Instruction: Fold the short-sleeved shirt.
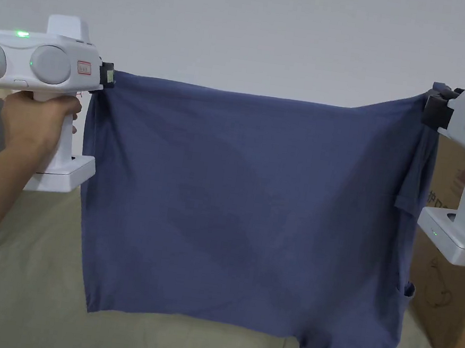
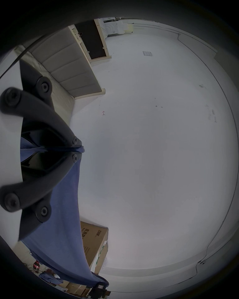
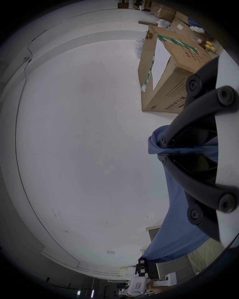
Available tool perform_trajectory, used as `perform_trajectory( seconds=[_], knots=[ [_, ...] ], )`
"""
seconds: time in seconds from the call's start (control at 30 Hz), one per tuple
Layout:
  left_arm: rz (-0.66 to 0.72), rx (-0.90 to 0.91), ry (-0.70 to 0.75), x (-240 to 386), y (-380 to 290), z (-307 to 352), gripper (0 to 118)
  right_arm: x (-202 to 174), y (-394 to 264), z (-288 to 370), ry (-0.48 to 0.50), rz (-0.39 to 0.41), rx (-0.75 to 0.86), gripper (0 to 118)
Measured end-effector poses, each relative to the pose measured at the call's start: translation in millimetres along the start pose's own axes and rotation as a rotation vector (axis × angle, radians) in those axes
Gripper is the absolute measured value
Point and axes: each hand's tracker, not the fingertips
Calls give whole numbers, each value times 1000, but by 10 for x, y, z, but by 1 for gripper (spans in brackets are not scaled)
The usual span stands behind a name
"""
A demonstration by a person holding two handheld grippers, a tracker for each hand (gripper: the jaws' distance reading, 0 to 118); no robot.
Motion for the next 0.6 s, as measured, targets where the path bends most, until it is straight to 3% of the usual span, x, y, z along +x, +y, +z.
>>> perform_trajectory(
  seconds=[0.1,0.33,0.6],
  knots=[
    [-20,-14,-1,35,-179,-238,0,-18,-176,-144,4,33,-10,3],
    [-62,-125,-18,104,-1011,-684,0,73,-1034,-393,3,14,-114,3],
    [-50,-276,-35,69,-2092,-658,0,168,-2065,-138,38,-72,-282,3]
  ],
)
